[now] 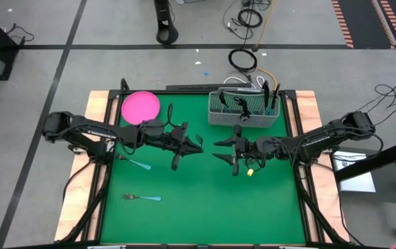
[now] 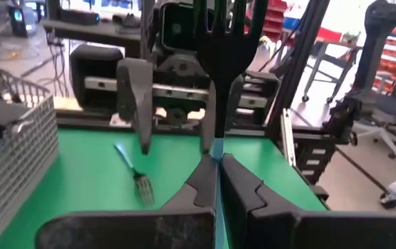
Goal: Sort silverware
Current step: Put the top left black fork into the cutlery rack with the other black forks
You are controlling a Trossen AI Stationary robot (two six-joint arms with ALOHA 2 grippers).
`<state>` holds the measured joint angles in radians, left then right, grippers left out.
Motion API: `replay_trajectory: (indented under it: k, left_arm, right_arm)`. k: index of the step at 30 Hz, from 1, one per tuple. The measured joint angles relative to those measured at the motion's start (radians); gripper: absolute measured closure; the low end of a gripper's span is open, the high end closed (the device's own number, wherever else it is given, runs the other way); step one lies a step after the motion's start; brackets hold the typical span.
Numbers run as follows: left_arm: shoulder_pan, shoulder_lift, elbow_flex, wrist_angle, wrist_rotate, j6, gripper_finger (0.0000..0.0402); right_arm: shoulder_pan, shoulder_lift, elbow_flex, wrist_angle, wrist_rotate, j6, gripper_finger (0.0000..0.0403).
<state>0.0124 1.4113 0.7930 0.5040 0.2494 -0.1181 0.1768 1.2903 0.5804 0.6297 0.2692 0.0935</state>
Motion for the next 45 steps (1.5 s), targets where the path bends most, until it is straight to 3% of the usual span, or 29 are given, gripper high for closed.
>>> replay_trajectory:
  k: [9,24,30,40,45]
  left_arm:
    - [-0.001,0.101,0.043,0.091,-0.022,0.013,0.0400]
    - [-0.001,0.199,0.169,0.044,-0.017,0.078,0.0400]
    - [-0.001,0.199,0.169,0.041,-0.023,0.081,0.0400]
    - [0.001,0.199,0.170,0.014,-0.096,0.080,0.0394]
    - [0.000,0.198,0.171,-0.015,-0.136,0.080,0.0351]
  right_arm:
    - [-0.015,0.000,0.000,0.010,-0.048,0.026,0.0176]
    - [-0.032,0.000,0.000,0.010,-0.063,0.002,0.0199]
    - [-0.034,0.000,0.000,-0.005,-0.064,0.000,0.0247]
    - [-0.052,0.001,0.000,-0.020,-0.029,-0.042,0.0389]
    - [-0.050,0.002,0.000,-0.026,0.014,-0.053,0.0394]
